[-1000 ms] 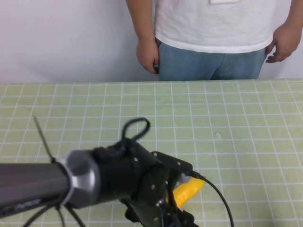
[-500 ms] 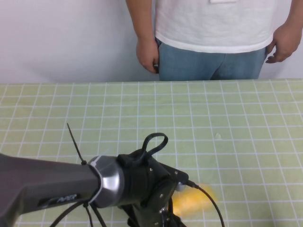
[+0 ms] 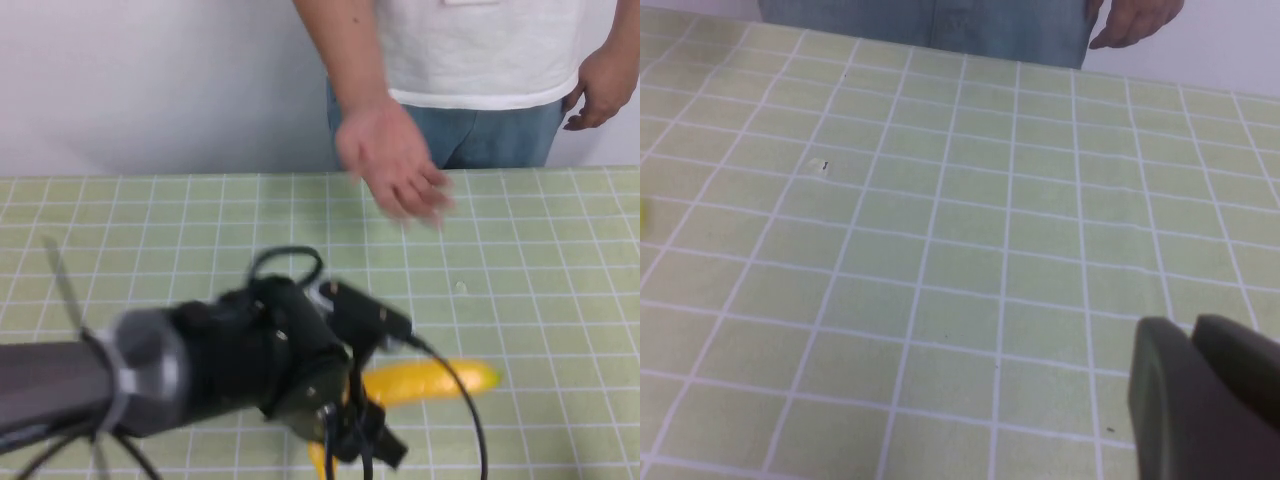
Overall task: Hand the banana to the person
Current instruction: Hand the grabbed banana to the person
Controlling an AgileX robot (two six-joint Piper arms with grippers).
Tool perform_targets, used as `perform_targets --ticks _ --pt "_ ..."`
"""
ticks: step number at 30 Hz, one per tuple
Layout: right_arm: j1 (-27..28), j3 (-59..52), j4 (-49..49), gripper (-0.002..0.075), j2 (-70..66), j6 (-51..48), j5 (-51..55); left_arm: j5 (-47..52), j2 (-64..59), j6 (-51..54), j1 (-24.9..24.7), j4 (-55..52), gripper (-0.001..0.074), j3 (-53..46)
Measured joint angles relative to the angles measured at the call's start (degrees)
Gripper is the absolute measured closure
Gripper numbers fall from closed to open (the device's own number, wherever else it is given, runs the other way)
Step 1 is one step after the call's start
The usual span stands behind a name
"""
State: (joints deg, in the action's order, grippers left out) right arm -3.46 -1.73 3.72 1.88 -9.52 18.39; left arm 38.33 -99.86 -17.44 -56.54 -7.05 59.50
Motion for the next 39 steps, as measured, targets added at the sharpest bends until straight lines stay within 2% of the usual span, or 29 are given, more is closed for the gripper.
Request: perform_targets --ticks 6,10,17,22,31,39 --pt "0.0 0.0 0.0 0.0733 0.0 0.0 0.0 2.53 10.51 -1.79 0.0 -9.43 0.0447 5.35" --pt "0.0 0.0 0.0 0.0733 0.0 0.0 0.0 8.26 14.08 -2.03 0.0 -13.96 0.0447 12.97" --pt "0.0 0.0 0.0 0.0733 0.0 0.0 0.0 25.99 10.61 2.58 0.0 -19.31 0.0447 32.34" --pt "0.0 0.0 0.0 0.0733 0.0 0.0 0.0 30.61 4.31 6.94 1.54 -20.33 0.0447 41.72" --pt "0.0 0.0 0.09 0.0733 0.0 0.0 0.0 27.47 -4.82 8.29 6.55 -20.14 0.0447 43.08" --pt "0.0 0.0 0.09 0.0733 0.0 0.0 0.0 24.81 -8.91 7.96 7.05 -19.07 0.0447 43.08"
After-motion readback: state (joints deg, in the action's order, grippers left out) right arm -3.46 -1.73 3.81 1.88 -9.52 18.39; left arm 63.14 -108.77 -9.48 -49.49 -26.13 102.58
